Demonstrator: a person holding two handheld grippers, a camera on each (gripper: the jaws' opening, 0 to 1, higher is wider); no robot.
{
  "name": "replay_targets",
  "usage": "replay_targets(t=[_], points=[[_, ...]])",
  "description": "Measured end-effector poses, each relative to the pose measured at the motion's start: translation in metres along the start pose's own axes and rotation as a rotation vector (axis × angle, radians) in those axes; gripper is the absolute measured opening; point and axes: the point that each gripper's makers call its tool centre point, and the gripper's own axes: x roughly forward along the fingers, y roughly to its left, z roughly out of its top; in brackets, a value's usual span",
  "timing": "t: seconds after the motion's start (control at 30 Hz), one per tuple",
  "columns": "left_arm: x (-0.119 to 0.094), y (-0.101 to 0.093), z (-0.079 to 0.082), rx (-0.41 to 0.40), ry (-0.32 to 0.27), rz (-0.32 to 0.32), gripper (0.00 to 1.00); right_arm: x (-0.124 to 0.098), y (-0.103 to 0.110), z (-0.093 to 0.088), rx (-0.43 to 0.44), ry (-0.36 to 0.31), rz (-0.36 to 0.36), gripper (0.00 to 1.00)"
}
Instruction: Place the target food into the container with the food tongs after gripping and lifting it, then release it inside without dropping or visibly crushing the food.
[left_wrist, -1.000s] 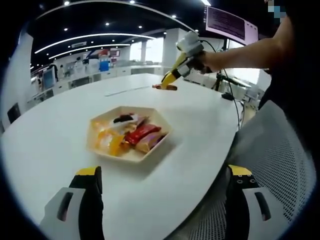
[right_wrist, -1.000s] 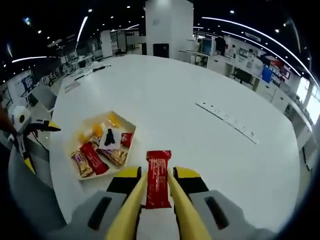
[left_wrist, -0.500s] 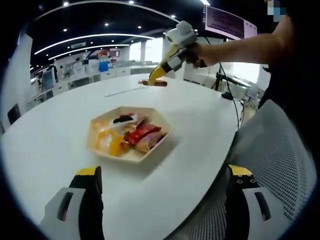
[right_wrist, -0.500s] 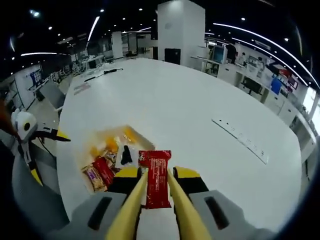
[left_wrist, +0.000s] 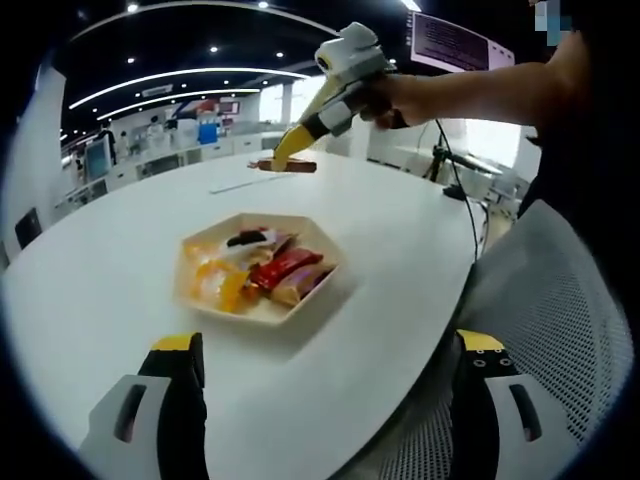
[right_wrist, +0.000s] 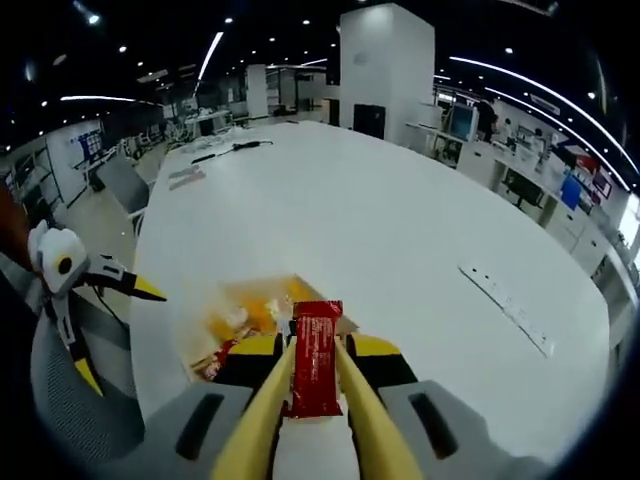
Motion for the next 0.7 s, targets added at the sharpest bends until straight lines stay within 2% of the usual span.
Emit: replay_targets(t=[0.33, 0.63, 0.7], points=[[-0.001, 0.002, 0.000, -0.003, -0.001, 0.011, 0.99, 0.016, 0.028, 0.021, -0.038, -0.022, 0.054, 0.24], [0.000, 0.002, 0.000, 0.001, 0.000, 0.013, 0.99, 0.023, 0.037, 0.029, -0.115, -0.038, 0.075, 0.26], [0.000, 0.001, 0.000, 0.002, 0.002, 0.013, 0.99, 0.022, 0.037, 0.031, -0.108, -0.039, 0.074, 0.27]])
